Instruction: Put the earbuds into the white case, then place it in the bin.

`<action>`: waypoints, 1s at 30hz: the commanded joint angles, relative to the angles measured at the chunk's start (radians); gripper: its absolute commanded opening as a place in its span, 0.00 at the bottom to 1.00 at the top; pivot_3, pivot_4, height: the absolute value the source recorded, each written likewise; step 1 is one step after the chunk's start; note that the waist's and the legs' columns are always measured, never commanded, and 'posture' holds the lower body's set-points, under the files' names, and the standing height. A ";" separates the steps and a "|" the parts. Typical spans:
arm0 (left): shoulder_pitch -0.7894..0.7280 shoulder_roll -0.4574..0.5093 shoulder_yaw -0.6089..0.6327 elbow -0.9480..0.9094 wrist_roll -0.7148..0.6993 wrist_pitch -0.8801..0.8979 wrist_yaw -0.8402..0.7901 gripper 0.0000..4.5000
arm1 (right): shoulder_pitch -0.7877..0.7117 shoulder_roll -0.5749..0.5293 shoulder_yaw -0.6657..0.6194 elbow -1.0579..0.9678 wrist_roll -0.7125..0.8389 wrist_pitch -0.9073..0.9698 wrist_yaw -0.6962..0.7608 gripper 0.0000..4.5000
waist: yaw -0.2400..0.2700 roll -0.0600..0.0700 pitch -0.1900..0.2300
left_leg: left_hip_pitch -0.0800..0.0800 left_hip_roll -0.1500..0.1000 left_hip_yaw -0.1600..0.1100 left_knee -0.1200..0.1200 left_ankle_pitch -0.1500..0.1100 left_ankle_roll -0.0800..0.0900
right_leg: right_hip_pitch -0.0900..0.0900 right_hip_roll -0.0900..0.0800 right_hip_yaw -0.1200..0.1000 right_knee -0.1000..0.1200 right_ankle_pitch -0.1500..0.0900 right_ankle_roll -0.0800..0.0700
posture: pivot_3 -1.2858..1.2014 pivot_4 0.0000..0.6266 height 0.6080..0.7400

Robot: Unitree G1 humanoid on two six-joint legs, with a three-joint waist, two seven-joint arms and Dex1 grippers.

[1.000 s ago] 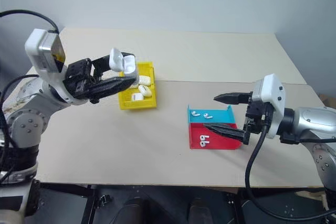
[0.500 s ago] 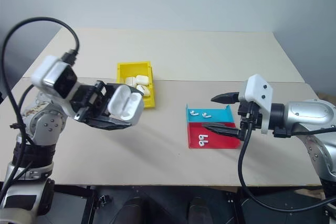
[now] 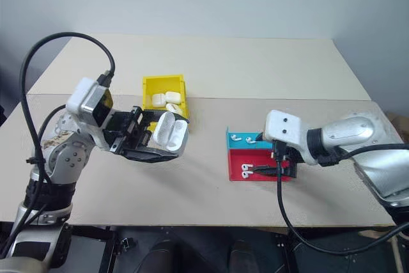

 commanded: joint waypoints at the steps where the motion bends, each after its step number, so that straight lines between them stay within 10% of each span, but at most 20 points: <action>1: 0.001 -0.025 -0.023 -0.061 0.013 0.020 0.065 0.63 | -0.072 0.015 0.081 0.034 -0.090 0.023 0.009 1.00 | -0.001 0.000 0.000 | 0.000 0.000 0.000 0.000 0.000 0.000 | 0.000 0.000 0.000 0.000 0.000 0.000 | 0.52 0.24 1.00; 10: 0.017 -0.066 -0.055 -0.106 0.030 0.018 0.116 0.63 | -0.141 0.048 0.143 0.098 -0.146 -0.007 0.102 0.49 | 0.001 0.000 0.000 | -0.001 0.000 0.000 0.000 0.000 0.000 | -0.001 0.000 0.000 0.000 0.000 0.000 | 0.52 0.24 1.00; 30: 0.011 -0.088 -0.084 -0.127 0.042 0.027 0.125 0.63 | -0.241 0.211 0.336 0.313 -0.441 -0.201 0.172 0.49 | 0.000 0.000 0.000 | -0.001 0.000 0.000 0.001 0.000 0.000 | -0.001 0.000 0.000 0.001 0.000 0.000 | 0.52 0.24 1.00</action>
